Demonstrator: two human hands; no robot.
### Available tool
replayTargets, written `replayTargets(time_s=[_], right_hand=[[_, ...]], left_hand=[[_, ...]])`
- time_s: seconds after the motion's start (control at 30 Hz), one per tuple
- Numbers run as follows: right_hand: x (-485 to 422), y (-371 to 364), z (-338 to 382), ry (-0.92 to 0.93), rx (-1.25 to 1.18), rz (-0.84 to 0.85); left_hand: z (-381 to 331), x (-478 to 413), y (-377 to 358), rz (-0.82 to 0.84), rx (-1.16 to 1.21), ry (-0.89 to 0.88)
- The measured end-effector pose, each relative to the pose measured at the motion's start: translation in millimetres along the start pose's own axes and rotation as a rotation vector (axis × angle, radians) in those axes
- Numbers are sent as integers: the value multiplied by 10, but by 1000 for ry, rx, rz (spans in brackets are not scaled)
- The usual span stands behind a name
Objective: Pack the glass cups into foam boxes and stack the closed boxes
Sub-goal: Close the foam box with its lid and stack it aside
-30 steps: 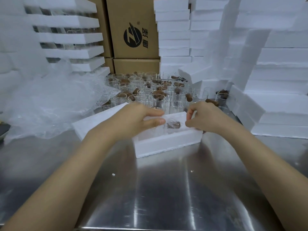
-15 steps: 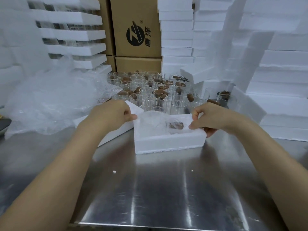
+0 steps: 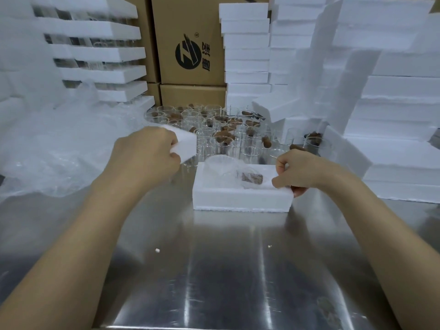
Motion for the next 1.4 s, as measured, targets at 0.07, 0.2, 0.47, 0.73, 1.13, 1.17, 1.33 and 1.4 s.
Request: replayTargets(time_s=[0.07,0.2,0.47,0.73,1.13,1.17,1.33,1.4], right_hand=[[-11,-29,22,27,13,-95],[-16,-106,74,91,167,-384],[-45,-270,117,417,-132,-105],[-128,-327,95,421,-170,-254],[-30,-157,117,498,-462,-570],[-12,-151,143,535,-437,-537],[85,-168,294,601,-584,-195],[97,-149,323,620,-642,-145]], left_hand=[[-48,30,91,-183,17,-16],[-107,45,206,-507,166,0],[-38,-56,48,-468,422,107],[-50,-63,24,-494,513,105],[-163,-18,101,-650,1169,12],[-168,-32,92,-639,1337,10],[-312,-113,-116,-316,2085,36],[-411,-89,-235,-134,2155,78]])
Point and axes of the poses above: each hand's wrist, its own x-axis away from the middle knuckle, its own y-axis out of the back of the hand, z = x × y, the point moved 2 cm from there along -x, towards the middle knuckle, and after that the axes turned 2 degrees about -x, right-handed, at the moved point
